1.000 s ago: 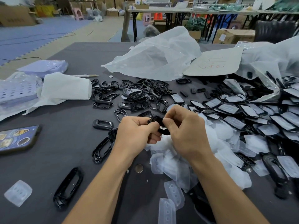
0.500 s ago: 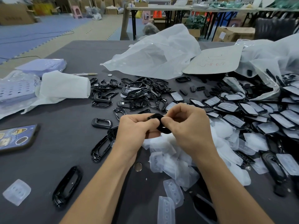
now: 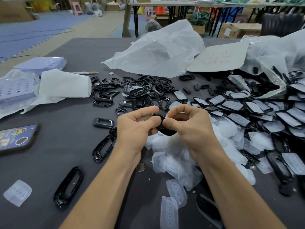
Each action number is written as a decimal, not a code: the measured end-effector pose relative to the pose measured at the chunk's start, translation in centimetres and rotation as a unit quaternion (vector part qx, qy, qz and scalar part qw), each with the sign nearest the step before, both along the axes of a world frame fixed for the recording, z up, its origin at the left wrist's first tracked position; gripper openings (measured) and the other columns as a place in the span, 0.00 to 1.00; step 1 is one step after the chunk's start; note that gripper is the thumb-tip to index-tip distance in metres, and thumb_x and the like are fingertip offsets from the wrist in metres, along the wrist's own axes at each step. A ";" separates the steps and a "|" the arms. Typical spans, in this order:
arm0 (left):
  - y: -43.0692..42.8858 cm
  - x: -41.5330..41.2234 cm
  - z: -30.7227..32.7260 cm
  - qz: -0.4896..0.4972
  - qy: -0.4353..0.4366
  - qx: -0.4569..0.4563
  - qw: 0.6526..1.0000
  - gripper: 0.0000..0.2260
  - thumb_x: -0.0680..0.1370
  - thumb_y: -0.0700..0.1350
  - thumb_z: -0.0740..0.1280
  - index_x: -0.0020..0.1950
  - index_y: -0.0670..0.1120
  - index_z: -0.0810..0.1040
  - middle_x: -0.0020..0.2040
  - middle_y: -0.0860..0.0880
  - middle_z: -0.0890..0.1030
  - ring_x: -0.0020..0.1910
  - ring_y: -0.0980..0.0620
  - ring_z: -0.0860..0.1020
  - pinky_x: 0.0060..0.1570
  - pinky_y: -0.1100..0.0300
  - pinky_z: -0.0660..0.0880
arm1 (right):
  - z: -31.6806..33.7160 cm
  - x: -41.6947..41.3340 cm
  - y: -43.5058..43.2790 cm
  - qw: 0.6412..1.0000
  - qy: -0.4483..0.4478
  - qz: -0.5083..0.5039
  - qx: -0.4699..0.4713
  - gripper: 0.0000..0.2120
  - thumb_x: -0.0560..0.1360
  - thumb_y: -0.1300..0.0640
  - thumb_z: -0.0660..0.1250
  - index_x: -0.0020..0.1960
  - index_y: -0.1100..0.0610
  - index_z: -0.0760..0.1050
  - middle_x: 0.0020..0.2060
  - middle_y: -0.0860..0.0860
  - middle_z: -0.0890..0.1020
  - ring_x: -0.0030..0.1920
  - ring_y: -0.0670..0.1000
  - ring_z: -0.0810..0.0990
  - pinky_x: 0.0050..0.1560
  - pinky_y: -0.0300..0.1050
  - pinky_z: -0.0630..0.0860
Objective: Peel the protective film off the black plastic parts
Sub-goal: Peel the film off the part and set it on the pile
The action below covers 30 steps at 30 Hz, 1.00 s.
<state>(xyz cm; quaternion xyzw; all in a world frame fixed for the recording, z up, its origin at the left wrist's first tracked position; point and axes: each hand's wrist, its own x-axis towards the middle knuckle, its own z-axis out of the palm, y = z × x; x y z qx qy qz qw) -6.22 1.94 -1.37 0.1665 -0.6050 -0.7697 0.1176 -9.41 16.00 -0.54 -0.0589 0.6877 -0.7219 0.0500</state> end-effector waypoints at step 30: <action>-1.0 -0.2 0.1 -0.016 -0.043 -0.018 0.999 0.05 0.72 0.32 0.77 0.42 0.41 0.87 0.34 0.43 0.84 0.28 0.52 0.81 0.30 0.63 0.79 | -0.2 -0.3 0.3 0.999 0.041 -0.024 0.021 0.16 0.70 0.73 0.72 0.37 0.53 0.86 0.33 0.53 0.86 0.30 0.49 0.80 0.31 0.39 0.76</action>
